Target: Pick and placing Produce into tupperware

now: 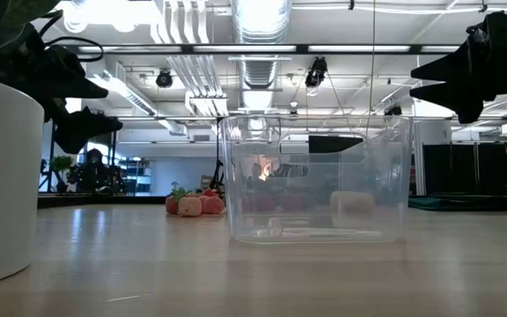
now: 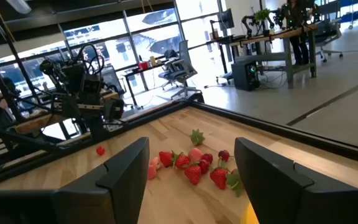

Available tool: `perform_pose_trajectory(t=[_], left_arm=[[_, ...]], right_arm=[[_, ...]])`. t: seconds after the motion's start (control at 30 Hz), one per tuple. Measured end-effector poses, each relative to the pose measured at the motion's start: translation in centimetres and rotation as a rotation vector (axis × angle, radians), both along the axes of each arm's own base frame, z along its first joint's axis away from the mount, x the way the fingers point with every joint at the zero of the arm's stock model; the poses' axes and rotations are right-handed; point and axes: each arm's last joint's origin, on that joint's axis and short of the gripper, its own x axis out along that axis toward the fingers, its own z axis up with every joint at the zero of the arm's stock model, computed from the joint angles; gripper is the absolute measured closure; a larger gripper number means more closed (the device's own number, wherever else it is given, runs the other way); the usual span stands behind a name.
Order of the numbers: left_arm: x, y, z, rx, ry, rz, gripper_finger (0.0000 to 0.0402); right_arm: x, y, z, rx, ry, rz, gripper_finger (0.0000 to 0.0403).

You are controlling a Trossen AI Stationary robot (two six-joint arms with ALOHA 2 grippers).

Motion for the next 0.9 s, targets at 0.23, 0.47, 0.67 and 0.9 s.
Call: perform_pose_trajectory(t=[0.23,0.47,0.67,0.9], left_arm=[[0.0,0.0,0.0,0.000,0.000,0.000,0.0107],[0.0,0.0,0.0,0.000,0.000,0.000,0.0107],[0.0,0.0,0.0,0.001,-0.003,0.005,0.0107],[0.2,0.2,2.8,0.019,-0.287,0.066,0.0107]], right_arm=[[0.0,0.0,0.0,0.000,0.000,0.000,0.0174],[0.0,0.0,0.0,0.001,0.000,0.000,0.0174],[0.0,0.0,0.1,0.144,-0.079,0.008,0.0174],[-0.3,-0.1,2.0,0.269,-0.314,0.032,0.0174]])
